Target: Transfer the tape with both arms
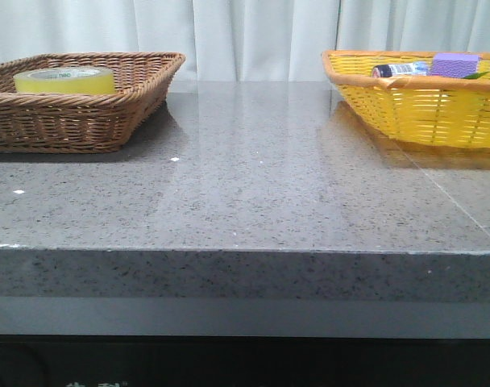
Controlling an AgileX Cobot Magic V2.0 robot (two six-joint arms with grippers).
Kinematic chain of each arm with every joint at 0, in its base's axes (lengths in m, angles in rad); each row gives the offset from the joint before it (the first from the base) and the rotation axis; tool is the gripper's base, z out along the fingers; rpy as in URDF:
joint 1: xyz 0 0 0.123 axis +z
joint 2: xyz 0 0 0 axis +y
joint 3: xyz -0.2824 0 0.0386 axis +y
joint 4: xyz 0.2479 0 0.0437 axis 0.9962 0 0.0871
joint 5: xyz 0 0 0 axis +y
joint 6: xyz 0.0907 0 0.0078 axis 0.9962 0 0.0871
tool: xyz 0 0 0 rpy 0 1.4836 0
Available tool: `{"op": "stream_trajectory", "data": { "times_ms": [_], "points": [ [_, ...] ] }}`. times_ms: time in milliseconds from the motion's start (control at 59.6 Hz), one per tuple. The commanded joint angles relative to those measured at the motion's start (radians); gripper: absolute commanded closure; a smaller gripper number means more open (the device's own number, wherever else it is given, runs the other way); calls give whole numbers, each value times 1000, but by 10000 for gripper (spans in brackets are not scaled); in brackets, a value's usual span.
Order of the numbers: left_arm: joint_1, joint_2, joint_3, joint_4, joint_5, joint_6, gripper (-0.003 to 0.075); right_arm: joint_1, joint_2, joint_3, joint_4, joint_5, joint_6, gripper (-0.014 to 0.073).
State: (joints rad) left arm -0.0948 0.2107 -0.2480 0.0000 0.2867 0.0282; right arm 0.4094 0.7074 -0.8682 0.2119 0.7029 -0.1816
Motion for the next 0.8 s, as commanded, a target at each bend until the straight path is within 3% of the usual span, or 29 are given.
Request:
{"op": "stream_trajectory", "data": {
  "times_ms": [0, 302, 788],
  "points": [
    [33, -66, 66, -44, -152, 0, 740, -3, 2, -24, 1, -65, -6, 663],
    [51, -239, 299, -97, -356, 0, 740, -3, 2, -24, 1, -65, -6, 663],
    [47, -235, 297, -97, -338, 0, 740, -3, 2, -24, 1, -66, -6, 663]
  ]
}}
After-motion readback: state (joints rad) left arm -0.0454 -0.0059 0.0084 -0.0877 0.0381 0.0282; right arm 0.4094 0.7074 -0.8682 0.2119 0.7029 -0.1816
